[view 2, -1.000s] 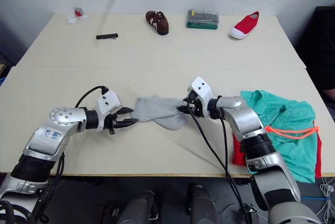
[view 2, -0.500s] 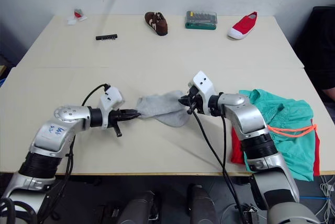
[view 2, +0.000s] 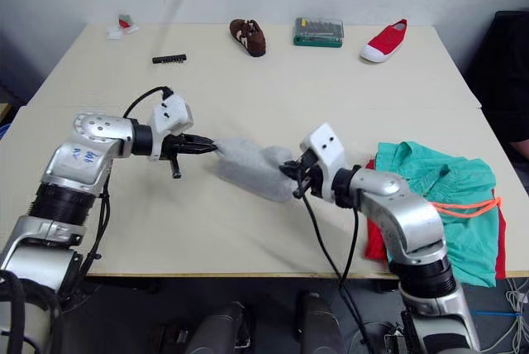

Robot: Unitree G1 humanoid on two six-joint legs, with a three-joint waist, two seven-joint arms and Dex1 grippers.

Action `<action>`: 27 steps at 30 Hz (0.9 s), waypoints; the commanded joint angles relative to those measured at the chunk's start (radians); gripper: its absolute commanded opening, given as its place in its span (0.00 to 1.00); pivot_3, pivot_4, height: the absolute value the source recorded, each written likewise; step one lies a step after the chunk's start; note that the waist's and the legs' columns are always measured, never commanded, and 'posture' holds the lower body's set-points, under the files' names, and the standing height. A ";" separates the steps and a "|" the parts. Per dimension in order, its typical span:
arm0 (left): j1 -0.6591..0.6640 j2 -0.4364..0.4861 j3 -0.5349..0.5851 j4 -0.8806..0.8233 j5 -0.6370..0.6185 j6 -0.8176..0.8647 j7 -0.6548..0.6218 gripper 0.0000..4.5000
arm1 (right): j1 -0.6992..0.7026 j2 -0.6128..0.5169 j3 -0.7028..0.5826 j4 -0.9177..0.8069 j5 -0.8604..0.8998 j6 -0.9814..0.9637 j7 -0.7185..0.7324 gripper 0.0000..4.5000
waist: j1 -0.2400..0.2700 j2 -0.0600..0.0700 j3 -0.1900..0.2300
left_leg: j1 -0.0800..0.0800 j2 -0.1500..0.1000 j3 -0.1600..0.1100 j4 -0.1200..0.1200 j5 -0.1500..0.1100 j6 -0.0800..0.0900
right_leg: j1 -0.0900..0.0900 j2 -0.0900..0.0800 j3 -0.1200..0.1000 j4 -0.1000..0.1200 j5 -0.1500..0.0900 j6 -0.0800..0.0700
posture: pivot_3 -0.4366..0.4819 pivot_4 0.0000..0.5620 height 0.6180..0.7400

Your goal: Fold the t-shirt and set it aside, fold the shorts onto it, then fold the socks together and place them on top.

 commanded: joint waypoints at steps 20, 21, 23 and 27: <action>0.011 0.033 0.207 -0.164 -0.200 0.301 -0.172 0.64 | 0.053 -0.020 -0.069 -0.108 0.019 -0.074 -0.028 0.53 | -0.002 -0.001 0.000 | -0.003 0.001 0.001 0.011 -0.006 0.009 | 0.000 -0.001 0.005 0.003 0.001 0.002 | 0.48 0.27 1.00; 0.007 0.012 0.218 -0.185 -0.219 0.343 -0.148 0.64 | 0.036 -0.014 -0.080 -0.107 0.034 -0.059 -0.032 0.53 | -0.001 -0.001 0.000 | -0.003 0.001 0.001 0.011 -0.006 0.009 | 0.000 -0.001 0.005 0.003 0.001 0.002 | 0.48 0.27 1.00; 0.013 -0.027 0.210 -0.210 -0.218 0.362 -0.106 0.55 | 0.006 -0.001 -0.083 -0.094 0.051 -0.048 -0.042 0.49 | 0.003 -0.001 0.000 | -0.002 0.001 0.000 0.011 -0.006 0.009 | 0.000 -0.001 0.005 0.003 0.001 0.002 | 0.48 0.27 1.00; 0.042 -0.147 0.141 -0.146 -0.137 0.271 0.003 0.30 | -0.054 0.046 0.003 0.012 0.006 -0.097 -0.047 0.25 | 0.001 -0.001 0.000 | -0.002 0.000 0.001 0.011 -0.005 0.009 | 0.000 -0.001 0.006 0.004 0.001 0.003 | 0.48 0.27 1.00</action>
